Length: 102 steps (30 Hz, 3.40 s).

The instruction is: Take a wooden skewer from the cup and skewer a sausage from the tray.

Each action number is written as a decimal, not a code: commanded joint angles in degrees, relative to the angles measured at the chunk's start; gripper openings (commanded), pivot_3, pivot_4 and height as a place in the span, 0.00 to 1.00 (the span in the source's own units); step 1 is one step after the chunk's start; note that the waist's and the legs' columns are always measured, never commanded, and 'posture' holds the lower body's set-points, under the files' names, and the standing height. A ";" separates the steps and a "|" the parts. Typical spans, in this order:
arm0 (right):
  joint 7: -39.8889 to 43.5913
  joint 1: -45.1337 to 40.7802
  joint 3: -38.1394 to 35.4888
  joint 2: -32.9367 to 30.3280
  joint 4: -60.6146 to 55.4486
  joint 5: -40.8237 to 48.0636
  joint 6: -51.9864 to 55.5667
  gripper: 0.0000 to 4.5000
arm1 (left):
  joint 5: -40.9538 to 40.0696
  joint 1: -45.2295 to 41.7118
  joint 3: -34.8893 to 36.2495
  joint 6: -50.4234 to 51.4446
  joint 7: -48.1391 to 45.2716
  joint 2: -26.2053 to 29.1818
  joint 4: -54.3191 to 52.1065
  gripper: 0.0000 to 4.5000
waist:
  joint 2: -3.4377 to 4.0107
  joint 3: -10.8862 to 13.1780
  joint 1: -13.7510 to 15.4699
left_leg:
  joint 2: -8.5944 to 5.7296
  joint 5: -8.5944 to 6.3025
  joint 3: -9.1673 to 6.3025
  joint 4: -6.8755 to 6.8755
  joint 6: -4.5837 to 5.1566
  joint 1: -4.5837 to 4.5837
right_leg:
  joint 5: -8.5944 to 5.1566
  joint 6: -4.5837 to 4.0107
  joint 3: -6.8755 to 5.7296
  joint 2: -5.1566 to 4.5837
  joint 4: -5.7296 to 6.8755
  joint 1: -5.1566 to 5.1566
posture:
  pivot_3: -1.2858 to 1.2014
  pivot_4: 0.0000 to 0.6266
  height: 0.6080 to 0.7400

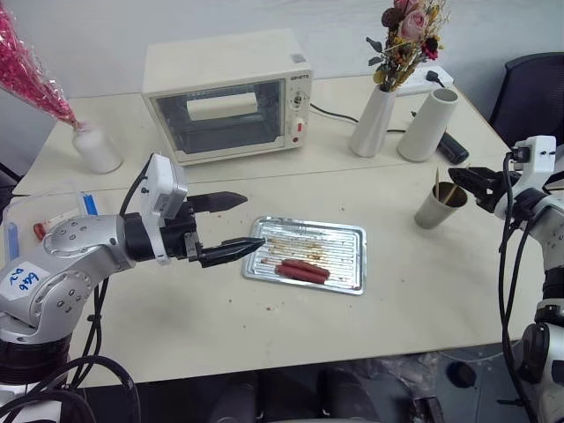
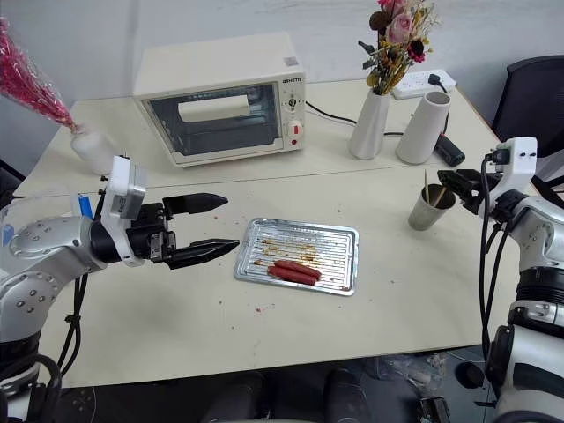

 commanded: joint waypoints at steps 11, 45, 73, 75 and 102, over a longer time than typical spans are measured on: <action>-2.11 -1.29 -3.29 -2.48 -8.69 3.64 4.18 0.28 | 1.27 -3.62 -0.70 -1.72 -1.47 -0.45 1.07 1.00 | 0.00 0.00 0.00 | 0.17 -0.04 0.08 0.00 -0.06 0.00 | 0.01 -0.01 0.18 0.23 -0.05 -0.03 | 0.52 0.24 1.00; -3.87 0.68 -3.39 -3.06 -13.92 5.58 8.21 0.00 | 4.95 -5.45 -2.57 -4.70 -3.53 -1.43 4.65 1.00 | -0.16 0.04 -0.05 | 0.27 -0.25 0.61 -0.01 0.05 -0.13 | 0.01 -0.01 0.70 0.28 0.02 -0.50 | 0.52 0.24 1.00; -50.08 -29.96 -30.83 34.41 -27.59 35.87 54.98 0.00 | 13.64 -1.92 -4.45 -12.76 9.30 -14.77 1.11 1.00 | -0.28 0.04 -0.63 | 0.67 -0.31 1.04 0.12 -0.10 -0.95 | 0.16 -0.24 0.89 0.31 0.60 -1.60 | 0.52 0.24 1.00; -54.87 -30.07 -33.50 38.77 -29.23 38.12 56.26 0.00 | 15.51 -1.99 -4.71 -14.11 11.07 -16.35 1.47 1.00 | -0.28 0.04 -0.55 | 0.58 -0.16 1.15 0.11 -0.07 -1.17 | 0.16 -0.24 0.91 0.40 0.75 -1.92 | 0.52 0.24 1.00; -88.63 -12.79 -6.30 46.31 -34.75 80.46 23.49 0.00 | 25.30 -4.47 -10.11 -24.73 16.05 -28.89 7.36 0.61 | -0.36 0.00 -1.62 | 0.48 -0.06 1.20 0.09 0.20 -1.23 | 0.24 -0.12 1.03 0.38 0.80 -2.00 | 0.52 0.24 1.00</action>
